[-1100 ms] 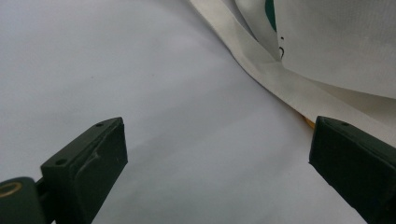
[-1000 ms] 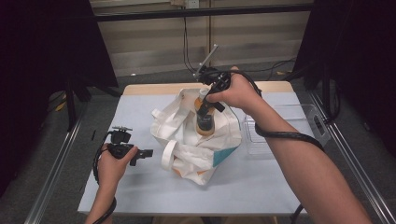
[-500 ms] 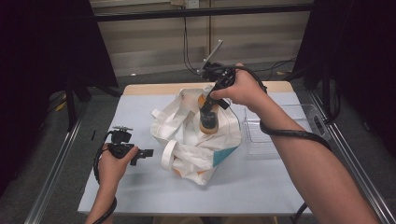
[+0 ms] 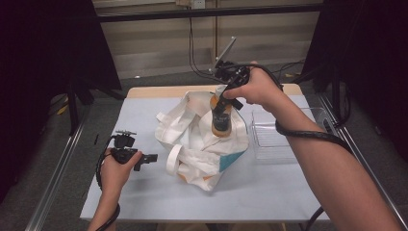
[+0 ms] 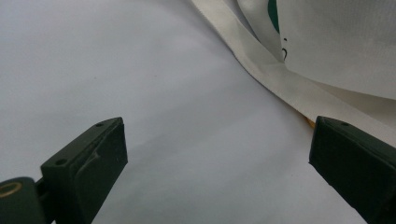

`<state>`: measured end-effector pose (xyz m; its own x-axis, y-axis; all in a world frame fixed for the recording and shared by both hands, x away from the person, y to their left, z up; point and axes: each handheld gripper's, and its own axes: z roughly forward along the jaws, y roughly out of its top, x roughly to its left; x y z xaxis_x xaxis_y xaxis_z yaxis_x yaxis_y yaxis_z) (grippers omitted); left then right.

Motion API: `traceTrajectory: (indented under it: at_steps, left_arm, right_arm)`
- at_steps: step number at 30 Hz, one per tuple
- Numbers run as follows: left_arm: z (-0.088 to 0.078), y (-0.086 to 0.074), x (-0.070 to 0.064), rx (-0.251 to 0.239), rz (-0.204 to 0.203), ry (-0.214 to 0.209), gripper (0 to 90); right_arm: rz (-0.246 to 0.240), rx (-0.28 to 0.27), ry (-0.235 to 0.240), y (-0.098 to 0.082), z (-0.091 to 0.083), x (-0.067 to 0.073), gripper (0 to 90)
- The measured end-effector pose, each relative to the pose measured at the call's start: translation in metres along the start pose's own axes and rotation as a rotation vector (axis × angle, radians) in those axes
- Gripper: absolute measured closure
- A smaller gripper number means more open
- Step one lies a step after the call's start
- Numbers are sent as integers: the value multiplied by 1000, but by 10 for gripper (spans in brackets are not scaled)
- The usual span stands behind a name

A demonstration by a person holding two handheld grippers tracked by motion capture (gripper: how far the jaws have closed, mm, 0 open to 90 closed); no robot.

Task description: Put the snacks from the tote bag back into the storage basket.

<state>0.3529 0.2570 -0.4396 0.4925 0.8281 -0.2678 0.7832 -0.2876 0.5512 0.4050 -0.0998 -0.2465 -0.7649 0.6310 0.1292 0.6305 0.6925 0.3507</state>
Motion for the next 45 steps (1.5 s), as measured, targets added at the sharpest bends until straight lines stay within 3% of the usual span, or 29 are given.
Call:
traceTrajectory:
  at_steps: [18, 21, 30, 33, 34, 35, 37, 45]
  left_arm:
    - [-1, -1, 0, -10, -10, 3, 42]
    - [-1, -1, -1, -20, -23, 1, 42]
    - [-1, -1, -1, -18, -25, 1, 42]
    - [-1, -1, -1, -15, -23, 1, 42]
    - [-1, -1, -1, -15, -23, 1, 42]
    - [-1, -1, 0, -3, -6, 3, 42]
    - [0, -1, -1, -11, -21, 0, 41]
    - [-1, -2, 1, -9, -15, 3, 42]
  right_arm:
    - [13, 7, -4, -7, -16, -6, 303]
    - [33, 5, -9, -9, -19, -7, 302]
    - [30, 12, -10, -13, -25, -12, 302]
    - [53, 10, -6, -16, -28, -15, 302]
    - [41, 8, -9, -17, -28, -17, 302]
    - [48, 8, -8, -17, -29, -17, 302]
    - [52, 12, -9, -18, -31, -18, 302]
    - [67, 14, -16, -22, -38, -22, 302]
